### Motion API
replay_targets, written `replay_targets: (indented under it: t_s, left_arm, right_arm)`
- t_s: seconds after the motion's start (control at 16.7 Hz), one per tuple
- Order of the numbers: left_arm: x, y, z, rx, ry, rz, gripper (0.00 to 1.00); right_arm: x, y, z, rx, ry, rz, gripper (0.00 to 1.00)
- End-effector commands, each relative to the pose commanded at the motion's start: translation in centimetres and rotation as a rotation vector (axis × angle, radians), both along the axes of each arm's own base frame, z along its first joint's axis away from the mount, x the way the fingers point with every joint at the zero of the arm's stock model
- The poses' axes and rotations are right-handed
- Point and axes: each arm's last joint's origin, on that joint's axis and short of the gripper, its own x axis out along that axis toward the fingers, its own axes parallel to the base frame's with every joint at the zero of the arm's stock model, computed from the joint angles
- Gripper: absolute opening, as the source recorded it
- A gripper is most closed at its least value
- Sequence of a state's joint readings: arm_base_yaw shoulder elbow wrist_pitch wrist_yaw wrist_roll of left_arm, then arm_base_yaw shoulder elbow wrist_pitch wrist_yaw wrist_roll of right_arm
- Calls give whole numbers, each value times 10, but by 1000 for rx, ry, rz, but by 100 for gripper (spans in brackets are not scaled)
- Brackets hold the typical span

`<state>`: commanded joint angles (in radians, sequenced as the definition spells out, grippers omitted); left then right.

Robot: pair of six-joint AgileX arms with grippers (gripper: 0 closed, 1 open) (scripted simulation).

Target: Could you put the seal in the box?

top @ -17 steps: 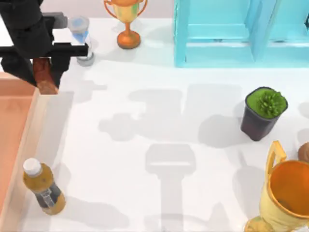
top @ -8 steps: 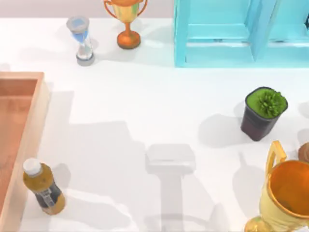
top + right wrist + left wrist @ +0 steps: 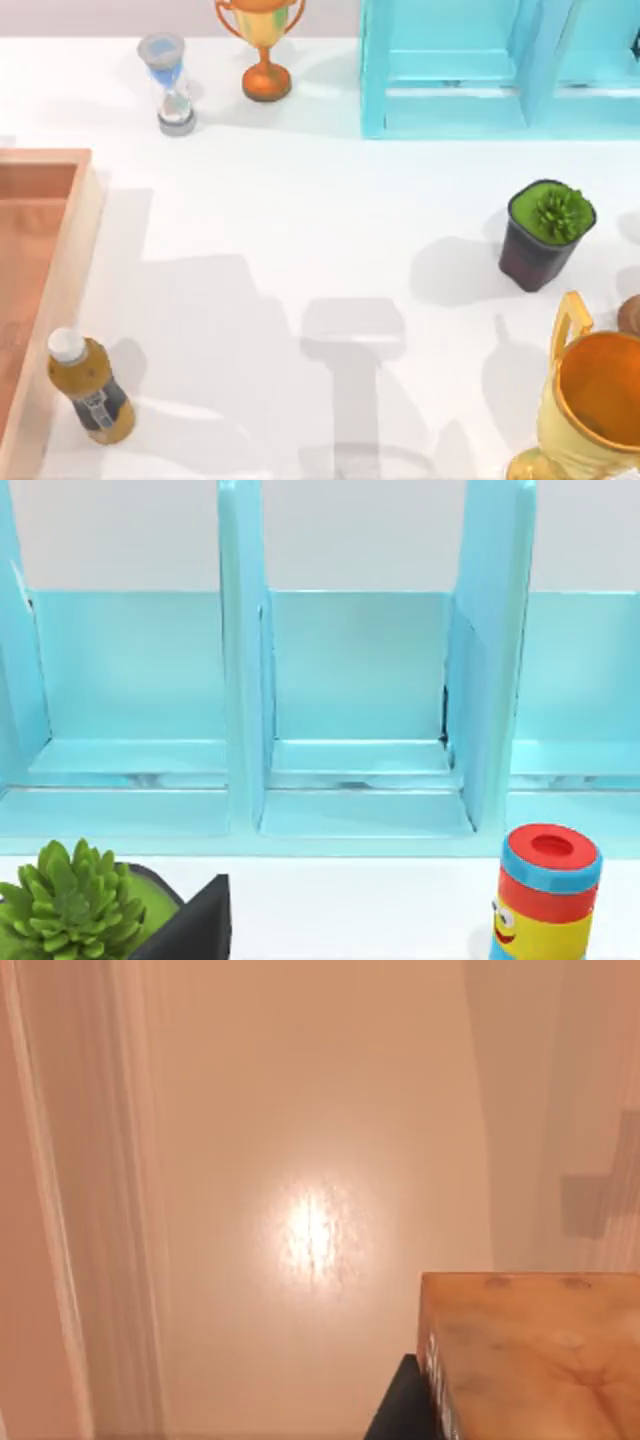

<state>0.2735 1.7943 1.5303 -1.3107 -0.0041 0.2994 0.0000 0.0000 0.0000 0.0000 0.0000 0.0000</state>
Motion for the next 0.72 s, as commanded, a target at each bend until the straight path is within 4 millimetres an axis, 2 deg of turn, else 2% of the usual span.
replay_targets:
  t_s: [0.36,0.66,0.72]
  left_arm:
    - [-1,0,-49,0,-11,-1,0]
    - [-1,1,-54,-2,-7,2,0]
    - [-1,1,-54,-2,-7,2,8]
  right_arm:
    - [0,0,0,0,0,0,100]
    - [0,0,0,0,0,0,100]
    - [0,0,0,0,0,0,100]
